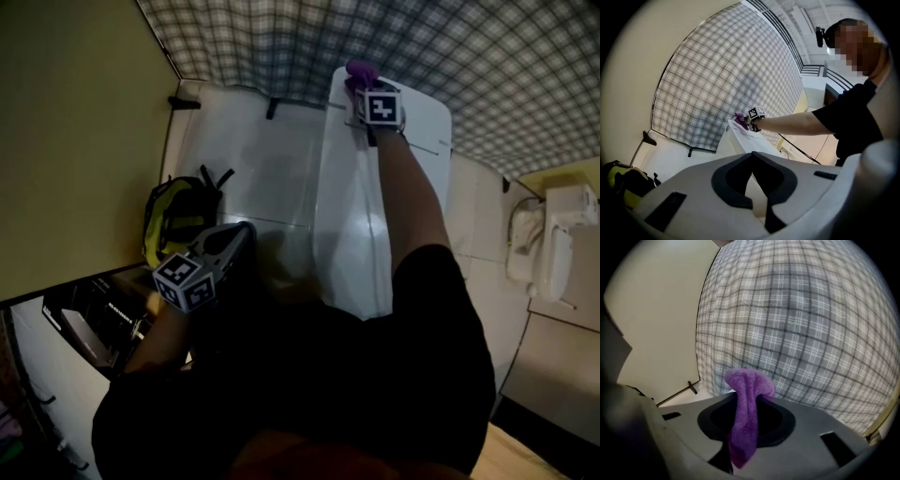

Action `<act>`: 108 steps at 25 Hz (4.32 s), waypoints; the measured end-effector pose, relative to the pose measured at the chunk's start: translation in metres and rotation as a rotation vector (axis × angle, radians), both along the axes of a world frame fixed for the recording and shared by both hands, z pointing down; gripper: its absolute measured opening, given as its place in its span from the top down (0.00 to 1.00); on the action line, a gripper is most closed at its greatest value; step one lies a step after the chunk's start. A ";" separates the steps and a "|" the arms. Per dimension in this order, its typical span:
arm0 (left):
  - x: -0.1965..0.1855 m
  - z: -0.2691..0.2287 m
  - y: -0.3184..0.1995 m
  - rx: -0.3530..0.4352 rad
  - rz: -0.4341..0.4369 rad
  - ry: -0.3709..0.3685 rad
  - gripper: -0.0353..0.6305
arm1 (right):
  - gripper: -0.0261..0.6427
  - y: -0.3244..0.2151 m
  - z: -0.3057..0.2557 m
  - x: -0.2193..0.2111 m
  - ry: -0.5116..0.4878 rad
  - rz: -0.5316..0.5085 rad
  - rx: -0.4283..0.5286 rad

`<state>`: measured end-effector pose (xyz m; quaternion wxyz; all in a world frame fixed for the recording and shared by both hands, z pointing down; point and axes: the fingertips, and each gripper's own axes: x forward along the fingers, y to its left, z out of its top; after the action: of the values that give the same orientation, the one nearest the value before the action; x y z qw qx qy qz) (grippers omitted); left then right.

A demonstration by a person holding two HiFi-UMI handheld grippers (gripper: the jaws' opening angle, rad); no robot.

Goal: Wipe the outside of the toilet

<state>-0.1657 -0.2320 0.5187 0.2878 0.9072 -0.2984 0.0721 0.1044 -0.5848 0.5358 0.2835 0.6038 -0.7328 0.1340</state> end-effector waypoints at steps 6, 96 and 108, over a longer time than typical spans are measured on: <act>-0.002 -0.001 -0.033 -0.019 -0.030 0.031 0.94 | 0.81 -0.038 0.038 -0.002 0.061 0.046 -0.103; -0.008 0.013 0.070 0.030 0.061 0.022 0.94 | 0.81 0.176 -0.061 0.026 -0.105 -0.086 0.130; -0.065 -0.016 -0.001 0.027 -0.100 0.186 0.94 | 0.81 0.005 0.004 -0.027 0.127 -0.097 -0.087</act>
<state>-0.2303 -0.2326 0.5026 0.3052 0.8978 -0.3161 -0.0309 0.0769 -0.5799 0.5394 0.3616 0.5620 -0.7353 0.1130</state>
